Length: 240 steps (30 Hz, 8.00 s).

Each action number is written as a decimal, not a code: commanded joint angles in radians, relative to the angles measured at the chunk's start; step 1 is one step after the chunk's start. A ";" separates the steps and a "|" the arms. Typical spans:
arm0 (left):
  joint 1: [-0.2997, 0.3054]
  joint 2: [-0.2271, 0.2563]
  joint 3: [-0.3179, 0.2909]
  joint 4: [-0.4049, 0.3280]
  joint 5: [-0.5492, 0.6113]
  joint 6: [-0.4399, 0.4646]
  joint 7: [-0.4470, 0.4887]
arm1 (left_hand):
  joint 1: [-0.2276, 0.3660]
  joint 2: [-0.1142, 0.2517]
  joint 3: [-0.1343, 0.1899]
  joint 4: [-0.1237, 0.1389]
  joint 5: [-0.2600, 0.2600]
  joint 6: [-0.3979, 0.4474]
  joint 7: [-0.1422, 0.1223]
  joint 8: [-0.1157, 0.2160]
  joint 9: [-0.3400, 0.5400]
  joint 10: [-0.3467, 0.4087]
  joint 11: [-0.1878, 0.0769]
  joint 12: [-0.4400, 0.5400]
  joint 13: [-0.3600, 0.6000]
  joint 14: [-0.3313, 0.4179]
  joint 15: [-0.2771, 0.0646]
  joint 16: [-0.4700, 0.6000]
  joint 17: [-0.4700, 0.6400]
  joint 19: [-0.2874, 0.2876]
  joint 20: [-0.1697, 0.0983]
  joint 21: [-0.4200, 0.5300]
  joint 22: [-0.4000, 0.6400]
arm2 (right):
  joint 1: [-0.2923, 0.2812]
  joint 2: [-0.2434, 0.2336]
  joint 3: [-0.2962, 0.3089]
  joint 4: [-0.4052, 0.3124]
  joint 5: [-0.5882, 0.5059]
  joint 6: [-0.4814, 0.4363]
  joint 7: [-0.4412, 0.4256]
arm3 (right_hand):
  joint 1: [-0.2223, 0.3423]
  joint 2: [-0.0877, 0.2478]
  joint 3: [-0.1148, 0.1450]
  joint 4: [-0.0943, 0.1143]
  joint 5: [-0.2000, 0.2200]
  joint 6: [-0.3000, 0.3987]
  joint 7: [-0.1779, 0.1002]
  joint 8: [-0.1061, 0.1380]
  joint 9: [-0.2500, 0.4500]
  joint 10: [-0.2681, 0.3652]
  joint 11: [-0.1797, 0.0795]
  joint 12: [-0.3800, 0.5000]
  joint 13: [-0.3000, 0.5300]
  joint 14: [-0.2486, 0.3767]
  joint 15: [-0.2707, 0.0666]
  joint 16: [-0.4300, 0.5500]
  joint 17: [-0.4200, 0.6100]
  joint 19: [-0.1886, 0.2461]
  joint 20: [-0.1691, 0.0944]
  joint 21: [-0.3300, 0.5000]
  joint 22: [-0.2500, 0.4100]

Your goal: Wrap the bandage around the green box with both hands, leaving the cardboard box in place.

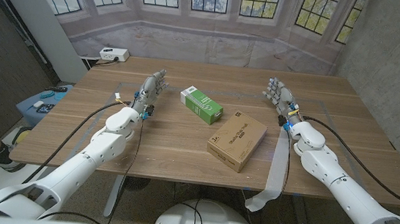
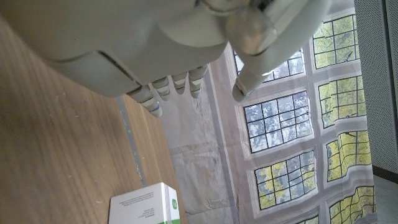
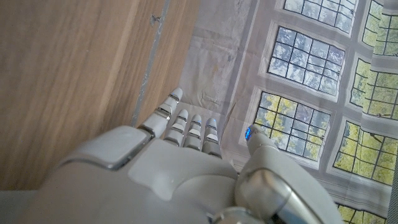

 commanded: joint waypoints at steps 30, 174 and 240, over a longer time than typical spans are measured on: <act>-0.086 0.088 0.053 -0.048 0.073 0.099 -0.068 | 0.150 -0.022 0.045 -0.169 0.036 0.002 -0.007 0.004 0.000 0.021 -0.024 0.002 0.002 0.021 -0.003 0.003 0.003 0.038 -0.013 -0.021 0.001 | -0.045 -0.048 0.004 -0.085 -0.025 -0.028 -0.037 | 0.024 -0.001 0.010 -0.017 0.005 0.015 0.009 0.004 0.004 0.013 0.017 -0.004 0.005 0.008 -0.039 0.001 -0.001 0.003 -0.069 0.003 0.003; -0.806 0.179 0.554 0.166 1.185 -0.217 -0.558 | 0.643 -0.323 -0.022 -0.229 0.012 -0.071 -0.098 0.019 0.009 0.045 -0.160 0.023 0.044 -0.028 -0.009 0.005 0.013 0.000 -0.008 -0.047 0.002 | -0.130 0.012 0.053 -0.116 -0.057 0.049 -0.221 | 0.036 0.009 0.006 -0.052 -0.003 0.028 0.030 -0.005 0.006 0.019 0.046 -0.029 0.009 0.017 -0.019 0.002 0.003 0.009 -0.046 0.003 0.004; -0.829 0.030 0.720 0.357 1.442 -0.204 -0.228 | 0.706 -0.316 -0.097 -0.213 0.004 0.145 -0.104 0.061 0.021 0.225 -0.187 0.153 0.093 0.095 -0.029 0.016 0.013 0.039 -0.016 -0.045 0.003 | -0.197 0.014 0.080 -0.129 -0.035 0.049 -0.259 | 0.035 0.010 0.006 -0.057 -0.003 0.042 0.037 -0.003 0.006 0.029 0.049 -0.027 0.010 0.026 -0.016 0.004 0.006 0.017 -0.041 0.006 0.004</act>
